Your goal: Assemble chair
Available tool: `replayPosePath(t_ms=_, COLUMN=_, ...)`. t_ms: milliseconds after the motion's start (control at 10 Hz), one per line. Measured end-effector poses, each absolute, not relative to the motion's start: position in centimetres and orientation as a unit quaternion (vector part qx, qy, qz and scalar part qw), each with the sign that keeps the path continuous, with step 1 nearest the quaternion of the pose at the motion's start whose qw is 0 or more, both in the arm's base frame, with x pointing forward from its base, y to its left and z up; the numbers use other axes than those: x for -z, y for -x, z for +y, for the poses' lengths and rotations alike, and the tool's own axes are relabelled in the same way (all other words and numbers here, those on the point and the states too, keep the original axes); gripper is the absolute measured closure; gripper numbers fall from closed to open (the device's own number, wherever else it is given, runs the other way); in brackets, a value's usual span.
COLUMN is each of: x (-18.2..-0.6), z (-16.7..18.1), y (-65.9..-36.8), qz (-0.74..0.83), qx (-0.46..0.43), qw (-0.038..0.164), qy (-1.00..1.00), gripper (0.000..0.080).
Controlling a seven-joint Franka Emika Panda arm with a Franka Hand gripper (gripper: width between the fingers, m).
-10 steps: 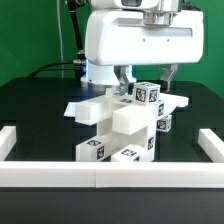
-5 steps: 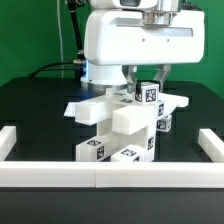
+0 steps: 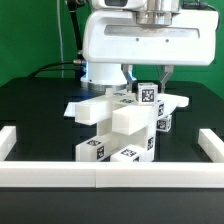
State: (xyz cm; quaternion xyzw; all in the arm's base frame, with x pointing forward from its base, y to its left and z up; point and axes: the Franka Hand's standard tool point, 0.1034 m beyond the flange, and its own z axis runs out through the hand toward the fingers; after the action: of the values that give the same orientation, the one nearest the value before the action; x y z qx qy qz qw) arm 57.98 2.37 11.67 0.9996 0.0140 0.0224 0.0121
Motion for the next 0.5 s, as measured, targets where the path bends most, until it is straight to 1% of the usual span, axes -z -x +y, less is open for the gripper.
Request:
replayPosePath(t_ms=400, x=-11.67, z=2.41, y=-57.98, qz=-0.119, qx=-0.024, qw=0.009, qy=-0.993, gripper=0.0512)
replayPosePath(t_ms=500, x=-11.66, z=2.52, y=-57.97, qz=-0.178, qx=-0.024, qw=0.005, qy=-0.984, gripper=0.0512)
